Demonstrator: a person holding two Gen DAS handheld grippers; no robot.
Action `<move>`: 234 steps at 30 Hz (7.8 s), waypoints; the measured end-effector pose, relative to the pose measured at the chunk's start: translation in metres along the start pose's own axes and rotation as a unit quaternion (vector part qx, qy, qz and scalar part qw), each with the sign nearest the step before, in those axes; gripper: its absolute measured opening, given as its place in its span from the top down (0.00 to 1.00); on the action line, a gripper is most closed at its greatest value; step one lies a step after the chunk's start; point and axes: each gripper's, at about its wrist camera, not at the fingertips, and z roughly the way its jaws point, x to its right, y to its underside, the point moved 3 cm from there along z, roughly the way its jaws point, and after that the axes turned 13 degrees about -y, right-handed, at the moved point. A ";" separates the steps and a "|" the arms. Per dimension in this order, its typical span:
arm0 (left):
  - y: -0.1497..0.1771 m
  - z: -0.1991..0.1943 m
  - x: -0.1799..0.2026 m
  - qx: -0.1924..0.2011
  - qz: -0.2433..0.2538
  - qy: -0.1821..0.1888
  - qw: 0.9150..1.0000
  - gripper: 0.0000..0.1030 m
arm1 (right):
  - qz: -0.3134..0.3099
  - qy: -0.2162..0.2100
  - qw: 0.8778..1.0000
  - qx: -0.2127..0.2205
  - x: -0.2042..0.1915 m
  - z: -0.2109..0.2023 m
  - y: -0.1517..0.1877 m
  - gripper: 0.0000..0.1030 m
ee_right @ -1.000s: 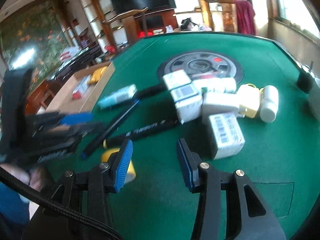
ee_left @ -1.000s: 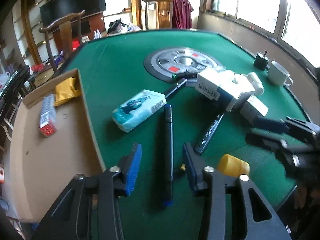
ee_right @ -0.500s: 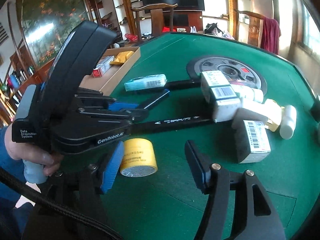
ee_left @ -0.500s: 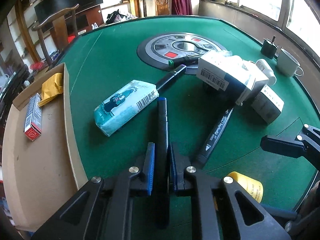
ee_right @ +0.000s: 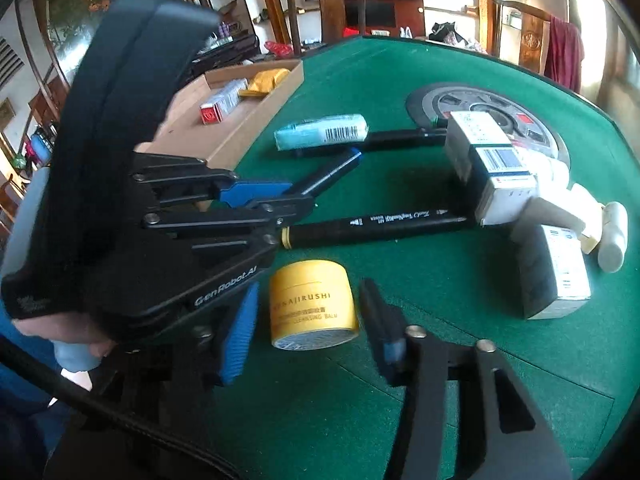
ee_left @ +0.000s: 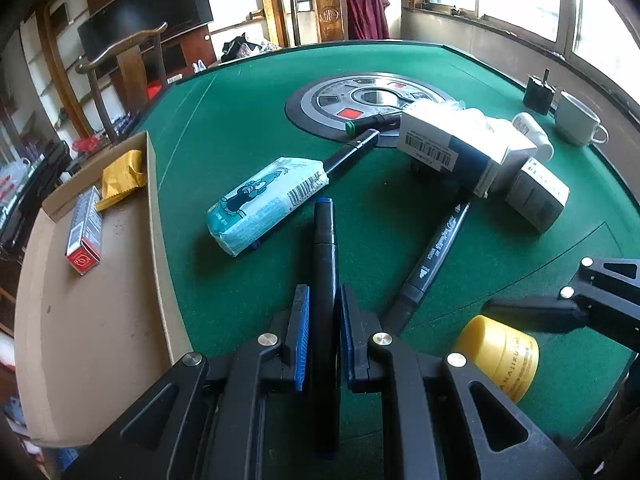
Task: Organize objects
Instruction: 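Return the right tool to the table and grasp the yellow round jar, then grasp the black marker with the left tool while the right tool lifts the yellow jar toward the tray, then carry the yellow jar and black marker over the cardboard tray with both tools, then open both tools to drop the jar and marker into the tray, then grasp the white medicine box with the right tool while the left tool grasps a black marker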
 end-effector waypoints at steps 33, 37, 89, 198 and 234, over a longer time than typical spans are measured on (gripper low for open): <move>-0.001 -0.030 0.006 0.061 0.018 -0.062 0.996 0.88 | 0.052 0.049 0.996 0.047 0.025 -0.029 -0.007 0.63; -0.002 -0.039 0.000 0.072 0.013 -0.062 0.995 0.88 | 0.049 0.055 0.996 0.049 0.023 -0.031 -0.011 0.63; 0.028 -0.064 -0.170 0.105 -0.173 -0.089 0.975 0.88 | -0.115 0.101 0.988 0.029 -0.097 0.020 -0.094 0.63; 0.002 0.033 -0.228 -0.055 -0.251 -0.116 0.959 0.83 | -0.041 -0.021 0.999 0.006 -0.070 0.163 -0.282 0.57; -0.022 -0.044 0.031 0.055 0.004 -0.004 0.998 0.51 | 0.018 0.090 0.975 0.201 0.066 -0.101 -0.073 0.32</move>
